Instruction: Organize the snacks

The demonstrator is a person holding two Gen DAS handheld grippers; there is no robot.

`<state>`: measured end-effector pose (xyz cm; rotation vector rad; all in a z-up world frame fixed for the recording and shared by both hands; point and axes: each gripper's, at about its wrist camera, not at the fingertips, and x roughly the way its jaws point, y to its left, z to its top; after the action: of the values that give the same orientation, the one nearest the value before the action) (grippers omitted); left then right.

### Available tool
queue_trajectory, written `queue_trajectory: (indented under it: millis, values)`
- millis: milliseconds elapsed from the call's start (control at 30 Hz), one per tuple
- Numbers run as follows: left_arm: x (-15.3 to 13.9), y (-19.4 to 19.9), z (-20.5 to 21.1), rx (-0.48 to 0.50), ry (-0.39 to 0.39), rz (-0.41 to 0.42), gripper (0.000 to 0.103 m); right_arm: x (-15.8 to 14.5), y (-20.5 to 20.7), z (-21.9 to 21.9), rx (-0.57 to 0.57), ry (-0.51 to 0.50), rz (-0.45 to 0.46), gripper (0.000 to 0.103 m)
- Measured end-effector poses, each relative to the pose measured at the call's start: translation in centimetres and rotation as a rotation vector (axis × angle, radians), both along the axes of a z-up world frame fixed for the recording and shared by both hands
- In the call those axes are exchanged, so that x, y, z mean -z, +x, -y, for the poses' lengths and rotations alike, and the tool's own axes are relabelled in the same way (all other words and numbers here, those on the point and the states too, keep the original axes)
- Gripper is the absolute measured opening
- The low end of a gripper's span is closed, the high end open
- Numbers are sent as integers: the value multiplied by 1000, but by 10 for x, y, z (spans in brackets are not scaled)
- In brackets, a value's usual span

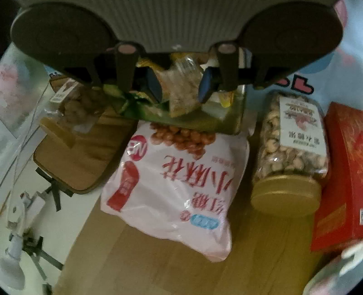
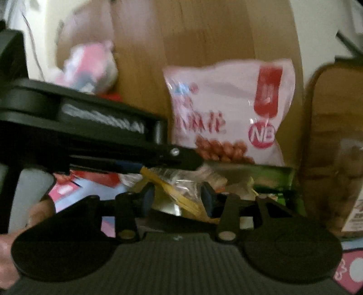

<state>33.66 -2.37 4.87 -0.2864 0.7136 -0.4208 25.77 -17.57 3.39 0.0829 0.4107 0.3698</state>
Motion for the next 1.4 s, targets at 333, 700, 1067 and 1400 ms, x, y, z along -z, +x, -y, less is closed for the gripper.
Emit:
queue_trajectory:
  millis: [333, 700, 1067, 1400]
  values:
    - [-13, -64, -49, 29, -71, 52, 38, 9, -82, 70, 81, 171, -1, 48]
    - [33, -126, -134, -55, -91, -86, 43, 33, -122, 10, -93, 235, -142, 43]
    - [63, -138, -143, -18, -179, -163, 46, 57, -125, -82, -185, -9, -139, 41]
    - [63, -139, -162, -33, -197, -149, 48, 55, -141, -83, -257, 71, -193, 38]
